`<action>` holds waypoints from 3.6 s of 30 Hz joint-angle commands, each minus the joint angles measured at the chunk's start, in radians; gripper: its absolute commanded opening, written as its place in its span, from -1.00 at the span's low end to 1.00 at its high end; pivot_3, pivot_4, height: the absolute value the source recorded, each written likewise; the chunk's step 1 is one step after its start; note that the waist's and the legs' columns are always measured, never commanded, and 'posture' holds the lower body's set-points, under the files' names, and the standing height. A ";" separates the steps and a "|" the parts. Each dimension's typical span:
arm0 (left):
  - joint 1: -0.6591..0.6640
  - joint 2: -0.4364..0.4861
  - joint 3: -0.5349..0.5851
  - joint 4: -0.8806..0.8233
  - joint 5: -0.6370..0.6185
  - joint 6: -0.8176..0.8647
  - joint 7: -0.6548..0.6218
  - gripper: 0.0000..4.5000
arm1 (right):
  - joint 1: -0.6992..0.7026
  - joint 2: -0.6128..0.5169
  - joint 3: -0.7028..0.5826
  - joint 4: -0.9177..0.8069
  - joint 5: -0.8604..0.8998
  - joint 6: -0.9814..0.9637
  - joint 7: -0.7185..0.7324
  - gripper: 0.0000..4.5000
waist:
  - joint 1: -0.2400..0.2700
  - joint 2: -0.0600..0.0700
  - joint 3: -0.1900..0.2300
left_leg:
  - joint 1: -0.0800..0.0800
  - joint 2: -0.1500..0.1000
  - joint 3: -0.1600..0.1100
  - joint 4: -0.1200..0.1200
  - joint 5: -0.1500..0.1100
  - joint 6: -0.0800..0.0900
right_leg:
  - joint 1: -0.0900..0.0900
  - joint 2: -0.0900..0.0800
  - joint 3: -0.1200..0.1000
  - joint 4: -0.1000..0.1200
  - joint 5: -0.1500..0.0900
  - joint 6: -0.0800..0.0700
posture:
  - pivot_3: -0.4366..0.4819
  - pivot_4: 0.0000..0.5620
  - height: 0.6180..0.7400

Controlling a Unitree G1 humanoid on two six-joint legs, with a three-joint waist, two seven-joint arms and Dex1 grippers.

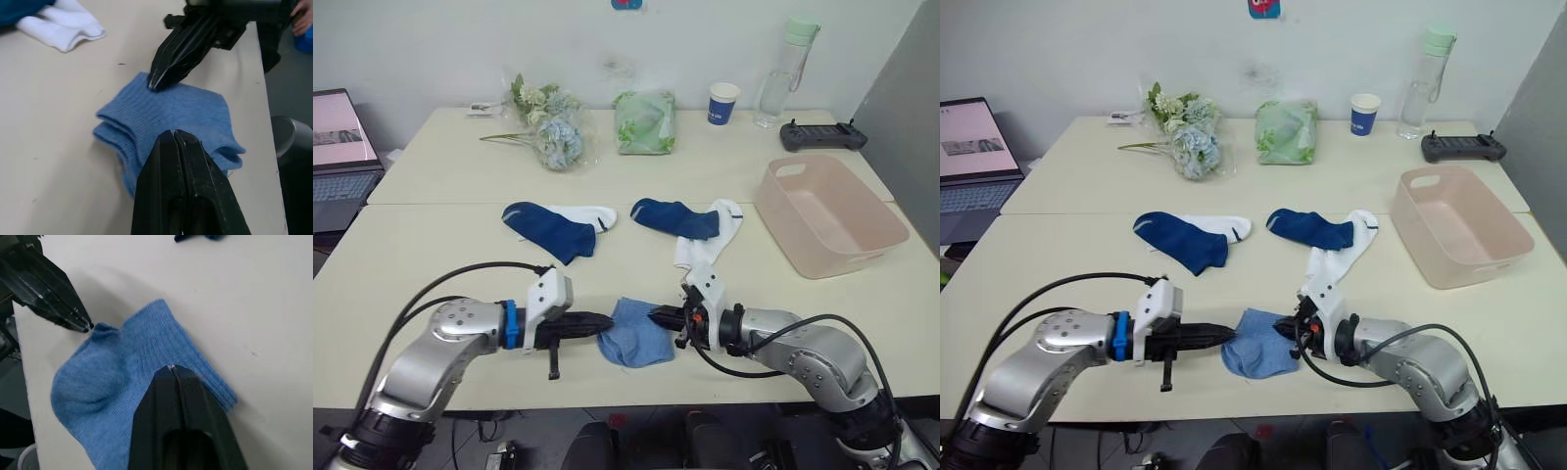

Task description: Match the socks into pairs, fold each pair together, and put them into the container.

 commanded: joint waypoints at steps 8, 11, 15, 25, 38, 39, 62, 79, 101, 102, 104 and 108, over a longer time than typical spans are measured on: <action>-0.033 -0.050 -0.079 0.066 0.084 -0.053 0.007 -1.00 | -0.049 0.066 0.091 0.055 -0.162 -0.058 0.018 -0.99 | -0.001 0.000 0.000 | 0.000 0.000 0.000 0.000 0.000 0.000 | 0.000 0.000 0.000 0.001 0.000 0.000 | -0.05 -0.47 1.00; 0.008 -0.029 -0.101 0.114 0.135 -0.064 0.012 -1.00 | -0.022 0.061 0.092 0.028 -0.174 -0.066 0.040 -0.99 | -0.001 0.000 0.000 | 0.000 0.000 0.000 0.000 0.000 0.000 | -0.001 0.000 0.000 0.001 0.000 0.000 | -0.05 -0.47 1.00; 0.050 -0.010 -0.087 0.124 0.149 -0.069 0.014 -1.00 | 0.007 0.027 0.086 -0.003 -0.185 -0.089 0.074 -0.99 | 0.000 0.000 0.000 | 0.000 0.000 0.000 0.000 0.000 0.000 | -0.001 0.000 0.000 0.001 0.000 0.000 | -0.05 -0.47 1.00; 0.054 0.016 0.004 0.073 0.050 -0.024 -0.016 -1.00 | 0.067 -0.164 0.039 -0.107 -0.175 -0.152 0.261 -0.99 | -0.002 0.000 0.000 | 0.002 0.000 -0.001 0.000 0.000 0.000 | 0.001 0.000 -0.001 0.001 0.000 0.000 | -0.05 -0.47 1.00; -0.167 -0.056 0.000 0.142 -0.043 0.152 -0.019 -1.00 | -0.027 -0.049 0.050 -0.082 -0.155 -0.090 0.234 -0.99 | 0.000 -0.001 0.001 | 0.000 0.000 -0.004 0.001 0.000 0.000 | 0.002 0.001 -0.004 0.001 0.000 0.000 | -0.05 -0.47 1.00; -0.168 -0.059 -0.007 0.142 -0.037 0.156 -0.019 -1.00 | -0.027 -0.044 0.056 -0.080 -0.159 -0.088 0.234 -0.99 | 0.000 -0.001 0.001 | 0.000 0.000 -0.004 0.001 0.000 0.000 | 0.001 0.001 -0.004 0.000 0.000 0.000 | -0.05 -0.47 1.00; -0.075 0.007 0.023 0.109 -0.011 0.052 -0.092 -1.00 | 0.176 -0.190 -0.052 -0.245 -0.135 -0.100 0.273 -0.99 | 0.002 -0.001 0.001 | 0.000 0.000 -0.005 0.001 0.000 0.000 | 0.002 0.000 -0.005 0.001 0.000 0.000 | -0.05 -0.47 1.00; -0.077 0.013 -0.027 0.087 -0.004 0.046 -0.134 -1.00 | 0.206 -0.188 -0.110 -0.287 -0.126 -0.081 0.202 -0.99 | 0.001 -0.001 0.001 | 0.000 -0.001 -0.005 0.001 0.000 0.000 | 0.002 -0.001 -0.005 0.000 0.000 0.000 | -0.05 -0.47 1.00; -0.026 0.034 -0.065 0.193 0.146 -0.087 -0.106 -1.00 | 0.038 0.075 -0.385 -0.133 0.288 0.535 -0.018 0.51 | -0.001 0.000 0.001 | 0.001 0.000 -0.005 0.001 0.000 0.000 | 0.002 -0.001 -0.005 0.003 0.000 0.000 | -0.05 -0.47 1.00; -0.025 0.035 -0.064 0.192 0.147 -0.088 -0.105 -1.00 | 0.035 0.083 -0.381 -0.128 0.283 0.547 -0.028 0.66 | 0.000 0.000 0.001 | 0.001 0.000 -0.005 0.001 0.000 0.000 | 0.002 -0.001 -0.005 0.003 0.000 0.000 | -0.05 -0.47 1.00; -0.022 0.036 -0.061 0.192 0.148 -0.091 -0.103 -1.00 | 0.028 0.100 -0.362 -0.109 0.269 0.567 -0.045 0.96 | -0.001 0.000 0.001 | 0.001 -0.001 -0.005 0.001 0.000 0.000 | 0.002 -0.001 -0.005 0.003 0.000 0.000 | -0.05 -0.47 1.00; -0.017 0.041 -0.056 0.193 0.147 -0.093 -0.102 -1.00 | 0.011 0.133 -0.325 -0.071 0.253 0.597 -0.063 0.96 | -0.002 0.000 0.001 | 0.001 -0.001 -0.005 0.001 0.000 0.000 | 0.002 0.000 -0.005 0.004 0.000 0.000 | -0.05 -0.47 1.00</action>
